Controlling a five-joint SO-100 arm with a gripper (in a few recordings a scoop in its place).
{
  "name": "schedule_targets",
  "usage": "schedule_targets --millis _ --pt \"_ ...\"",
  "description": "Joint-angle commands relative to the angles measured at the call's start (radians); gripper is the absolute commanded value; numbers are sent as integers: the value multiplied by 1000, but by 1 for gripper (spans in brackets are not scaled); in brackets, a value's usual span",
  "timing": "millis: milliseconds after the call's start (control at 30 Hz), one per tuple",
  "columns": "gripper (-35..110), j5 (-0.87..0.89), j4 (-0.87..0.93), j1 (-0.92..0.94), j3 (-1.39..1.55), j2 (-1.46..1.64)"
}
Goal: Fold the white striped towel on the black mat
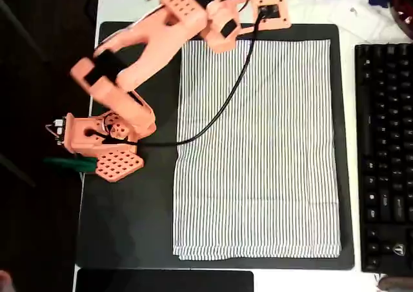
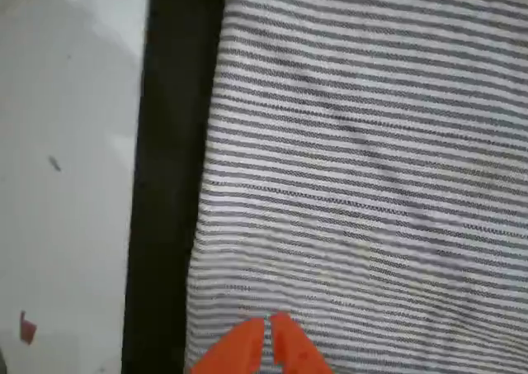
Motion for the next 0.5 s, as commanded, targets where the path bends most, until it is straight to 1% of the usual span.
schedule_targets --millis 0,300,467 --pt "1 20 11 -2 -95 -64" --pt "16 72 12 -12 -265 -285" --pt "18 86 6 18 -327 -388"
